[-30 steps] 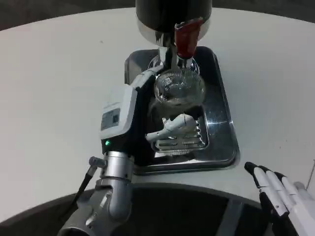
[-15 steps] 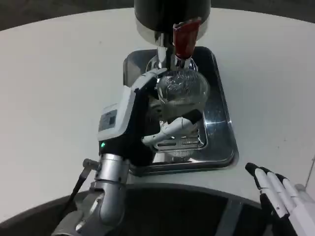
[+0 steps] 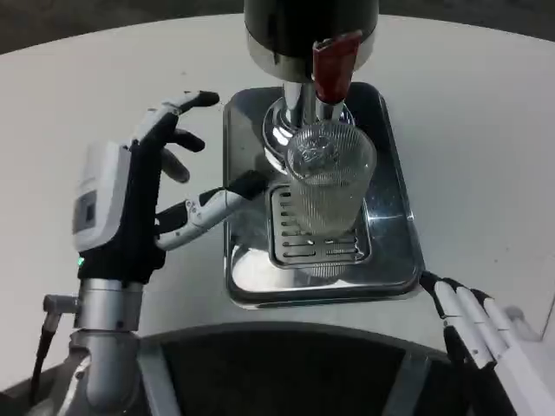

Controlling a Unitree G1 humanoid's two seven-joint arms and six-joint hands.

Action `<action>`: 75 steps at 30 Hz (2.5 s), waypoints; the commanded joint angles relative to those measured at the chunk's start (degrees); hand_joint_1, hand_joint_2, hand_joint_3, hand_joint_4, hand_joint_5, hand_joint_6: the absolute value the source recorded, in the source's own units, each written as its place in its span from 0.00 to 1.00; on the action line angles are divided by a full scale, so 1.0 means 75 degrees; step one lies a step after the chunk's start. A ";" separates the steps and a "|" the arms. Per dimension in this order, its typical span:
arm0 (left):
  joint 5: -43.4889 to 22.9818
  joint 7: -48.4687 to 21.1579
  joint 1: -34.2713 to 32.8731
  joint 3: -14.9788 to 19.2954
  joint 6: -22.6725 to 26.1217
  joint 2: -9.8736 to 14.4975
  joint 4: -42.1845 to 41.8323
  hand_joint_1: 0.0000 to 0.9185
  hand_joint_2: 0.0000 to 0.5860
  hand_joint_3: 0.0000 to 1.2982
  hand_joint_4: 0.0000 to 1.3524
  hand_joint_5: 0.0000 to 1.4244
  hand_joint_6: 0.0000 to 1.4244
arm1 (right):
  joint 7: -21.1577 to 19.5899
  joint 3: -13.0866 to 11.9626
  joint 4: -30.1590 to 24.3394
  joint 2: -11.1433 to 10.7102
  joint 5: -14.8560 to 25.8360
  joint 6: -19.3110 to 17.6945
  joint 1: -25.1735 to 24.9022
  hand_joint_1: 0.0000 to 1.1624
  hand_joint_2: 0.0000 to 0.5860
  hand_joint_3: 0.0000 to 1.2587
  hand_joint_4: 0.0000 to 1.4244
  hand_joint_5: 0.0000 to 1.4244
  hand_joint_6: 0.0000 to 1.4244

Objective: Grasp the cup under the faucet to collect the drink, then remove the cup.

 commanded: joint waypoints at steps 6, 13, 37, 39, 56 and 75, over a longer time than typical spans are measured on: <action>-0.1609 -0.2170 0.0384 0.0655 -0.0204 0.0433 -0.1268 0.07 0.00 0.25 0.15 0.28 0.29 | 0.0292 -0.0025 0.0135 -0.0039 -0.0064 0.0184 -0.0301 0.55 0.56 0.00 0.00 0.00 0.00; -0.3394 -0.4801 0.0349 0.0912 -0.0333 0.1049 -0.2050 0.00 0.00 0.11 0.01 0.12 0.08 | 0.0360 -0.0038 0.0142 -0.0057 -0.0042 0.0253 -0.0411 0.55 0.56 0.00 0.00 0.00 0.00; -0.7986 -1.0207 0.0039 0.1916 0.3071 0.2219 -0.4580 0.00 0.00 0.00 0.00 0.00 0.00 | 0.0358 0.0233 0.0171 -0.0037 -0.0216 0.0265 -0.0493 0.55 0.56 0.00 0.00 0.00 0.00; -0.8055 -1.0454 -0.0198 0.1969 0.3276 0.2196 -0.4462 0.00 0.00 0.00 0.00 0.00 0.00 | 0.0327 0.0268 0.0150 -0.0033 -0.0241 0.0254 -0.0432 0.55 0.56 0.00 0.00 0.00 0.00; -0.7819 -1.1022 -0.1410 0.1961 0.3616 0.1593 -0.3340 0.00 0.00 0.00 0.00 0.00 0.00 | 0.0221 0.0487 0.0066 0.0093 -0.0431 0.0256 -0.0199 0.55 0.56 0.00 0.00 0.00 0.00; -0.7178 -1.1447 -0.2763 0.1398 0.3495 0.0386 -0.1633 0.00 0.00 0.00 0.00 0.00 0.00 | 0.0187 0.0610 0.0127 0.0263 -0.0578 0.0318 -0.0227 0.55 0.56 0.00 0.00 0.00 0.00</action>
